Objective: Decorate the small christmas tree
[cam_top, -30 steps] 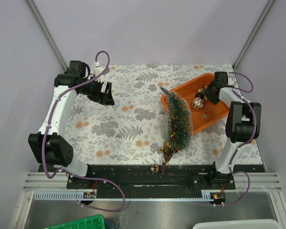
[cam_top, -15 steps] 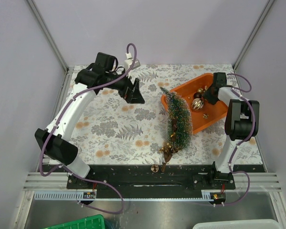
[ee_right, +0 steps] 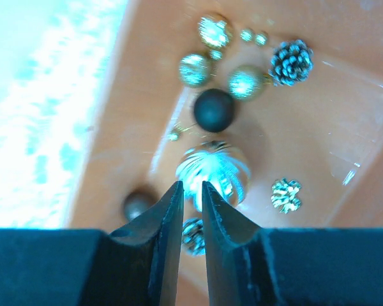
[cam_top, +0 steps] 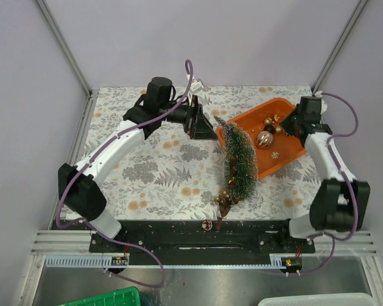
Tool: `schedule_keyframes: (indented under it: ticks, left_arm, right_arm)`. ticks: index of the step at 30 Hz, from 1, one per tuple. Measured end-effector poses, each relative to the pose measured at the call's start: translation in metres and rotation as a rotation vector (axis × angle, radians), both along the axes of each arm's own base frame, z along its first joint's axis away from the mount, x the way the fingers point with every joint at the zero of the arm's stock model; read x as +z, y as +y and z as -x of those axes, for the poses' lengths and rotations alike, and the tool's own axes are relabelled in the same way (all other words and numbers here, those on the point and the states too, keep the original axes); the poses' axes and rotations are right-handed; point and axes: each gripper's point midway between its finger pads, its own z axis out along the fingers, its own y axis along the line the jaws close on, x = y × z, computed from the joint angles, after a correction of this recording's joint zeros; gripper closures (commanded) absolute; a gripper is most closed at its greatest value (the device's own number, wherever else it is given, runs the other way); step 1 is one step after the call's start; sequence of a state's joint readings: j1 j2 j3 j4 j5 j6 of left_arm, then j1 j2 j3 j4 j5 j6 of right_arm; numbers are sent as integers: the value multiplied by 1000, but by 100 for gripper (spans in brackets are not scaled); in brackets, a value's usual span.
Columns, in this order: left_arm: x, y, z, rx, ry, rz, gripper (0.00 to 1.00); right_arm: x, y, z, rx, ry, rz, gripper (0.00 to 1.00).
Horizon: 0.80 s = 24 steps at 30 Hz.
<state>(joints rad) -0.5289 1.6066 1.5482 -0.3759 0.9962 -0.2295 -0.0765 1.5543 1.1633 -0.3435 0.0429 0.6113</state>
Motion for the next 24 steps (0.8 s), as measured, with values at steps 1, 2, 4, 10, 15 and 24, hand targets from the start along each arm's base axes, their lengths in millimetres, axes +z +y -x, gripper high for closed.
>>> schedule_keyframes:
  ticks: [1, 2, 4, 10, 15, 24]
  left_arm:
    - [3, -4, 2, -10, 9, 21, 1]
    - [7, -6, 3, -19, 11, 41, 1]
    - [15, -10, 4, -35, 17, 77, 1]
    - [28, -13, 8, -71, 10, 126, 1]
    - [14, -7, 20, -86, 58, 102, 1]
    - [26, -14, 25, -98, 45, 118, 1]
  right_arm:
    - [18, 2, 5, 5, -47, -6, 73]
    - [45, 6, 14, 16, -119, -15, 73]
    - [84, 13, 31, 37, -227, -32, 72]
    - [164, 51, 93, 192, -474, -131, 71]
    - [180, 86, 134, 346, -525, -244, 71]
    - [163, 88, 141, 347, -460, -263, 61]
